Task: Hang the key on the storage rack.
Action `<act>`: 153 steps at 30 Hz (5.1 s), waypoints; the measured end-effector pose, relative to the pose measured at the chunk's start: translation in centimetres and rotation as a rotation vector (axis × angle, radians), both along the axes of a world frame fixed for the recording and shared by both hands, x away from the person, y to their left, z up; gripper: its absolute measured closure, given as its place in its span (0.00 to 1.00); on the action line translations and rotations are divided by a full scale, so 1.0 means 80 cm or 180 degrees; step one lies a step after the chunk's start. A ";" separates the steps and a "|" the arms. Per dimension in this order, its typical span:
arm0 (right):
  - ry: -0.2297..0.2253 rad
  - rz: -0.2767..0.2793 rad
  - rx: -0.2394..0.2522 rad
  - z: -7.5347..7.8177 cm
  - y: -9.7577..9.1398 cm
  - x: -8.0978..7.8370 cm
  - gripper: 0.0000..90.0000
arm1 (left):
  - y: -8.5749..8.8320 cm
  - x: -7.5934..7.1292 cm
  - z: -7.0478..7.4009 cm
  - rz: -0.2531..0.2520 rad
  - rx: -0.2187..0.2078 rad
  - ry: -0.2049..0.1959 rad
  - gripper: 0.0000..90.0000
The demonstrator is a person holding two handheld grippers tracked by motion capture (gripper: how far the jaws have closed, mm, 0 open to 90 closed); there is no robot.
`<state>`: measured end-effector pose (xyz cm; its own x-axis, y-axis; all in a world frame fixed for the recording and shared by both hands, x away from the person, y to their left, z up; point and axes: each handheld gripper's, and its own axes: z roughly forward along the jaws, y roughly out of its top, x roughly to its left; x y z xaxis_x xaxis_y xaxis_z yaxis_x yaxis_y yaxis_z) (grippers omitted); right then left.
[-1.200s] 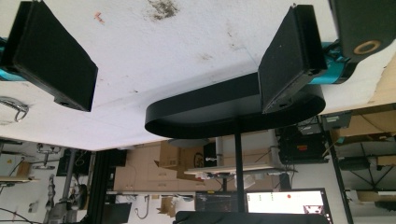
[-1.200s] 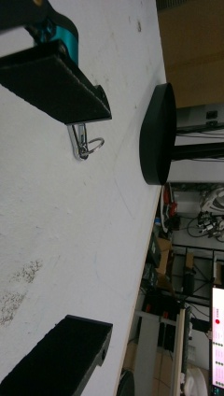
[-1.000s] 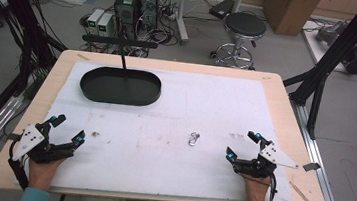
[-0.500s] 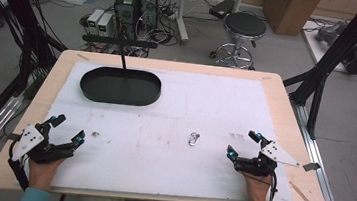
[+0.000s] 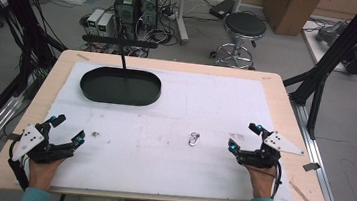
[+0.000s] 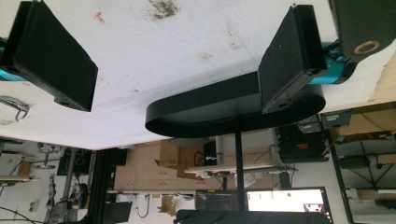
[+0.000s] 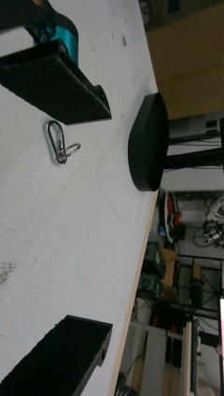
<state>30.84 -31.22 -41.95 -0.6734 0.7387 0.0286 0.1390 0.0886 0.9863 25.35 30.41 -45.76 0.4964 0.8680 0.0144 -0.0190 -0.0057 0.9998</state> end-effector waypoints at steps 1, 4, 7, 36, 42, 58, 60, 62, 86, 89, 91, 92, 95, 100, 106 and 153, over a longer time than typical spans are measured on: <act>0.0012 0.0030 -0.0035 0.004 0.001 0.002 0.01 | 0.000 0.000 0.000 0.0002 -0.0003 -0.0002 0.14; 0.0035 0.0127 -0.0140 0.015 0.003 0.009 0.01 | 0.000 0.000 0.000 0.0000 -0.0003 0.0001 0.14; 0.0111 0.0296 -0.0201 0.027 0.007 0.018 0.01 | 0.000 0.000 0.000 0.0004 -0.0005 0.0004 0.14; 0.0629 0.1563 -0.1432 0.059 0.092 0.095 0.04 | 0.000 0.000 0.000 0.0005 -0.0002 -0.0001 0.14; 0.0714 0.1686 -0.1659 0.056 0.110 0.109 0.05 | 0.000 0.000 0.000 0.0006 -0.0003 0.0002 0.14; 0.1070 0.1905 -0.2103 0.032 0.134 0.129 0.27 | 0.000 0.001 0.000 0.0007 0.0005 0.0016 0.14; 0.1094 0.1917 -0.2141 0.029 0.136 0.130 0.31 | 0.000 0.001 0.000 0.0006 0.0005 0.0017 0.14; 0.1119 0.1961 -0.2174 0.027 0.137 0.131 0.36 | 0.000 0.001 0.000 0.0006 0.0003 0.0016 0.14; 0.1188 0.2120 -0.2620 0.010 0.151 0.137 0.77 | 0.000 0.001 0.000 0.0004 0.0007 0.0017 0.14; 0.1174 0.2146 -0.2654 0.009 0.153 0.137 0.83 | 0.000 0.001 0.000 0.0005 0.0001 0.0017 0.14; 0.1172 0.2134 -0.2670 0.011 0.153 0.137 0.87 | 0.000 0.001 0.000 0.0004 0.0002 0.0017 0.14; 0.1154 0.2125 -0.2668 0.010 0.154 0.137 0.87 | 0.000 0.001 0.000 0.0005 0.0001 0.0016 0.14; 0.1166 0.2134 -0.2680 0.010 0.154 0.138 0.89 | 0.000 0.001 0.000 0.0003 0.0004 0.0018 0.14; 0.1151 0.2100 -0.2672 0.012 0.153 0.137 0.94 | 0.001 0.001 0.000 0.0005 0.0007 0.0018 0.14; 0.1148 0.2111 -0.2650 0.011 0.153 0.137 0.94 | 0.000 0.001 0.000 0.0006 0.0004 0.0018 0.14; 0.0848 0.2040 -0.1099 0.053 0.131 0.134 0.99 | 0.005 0.039 0.053 -0.0603 0.0040 0.0316 0.14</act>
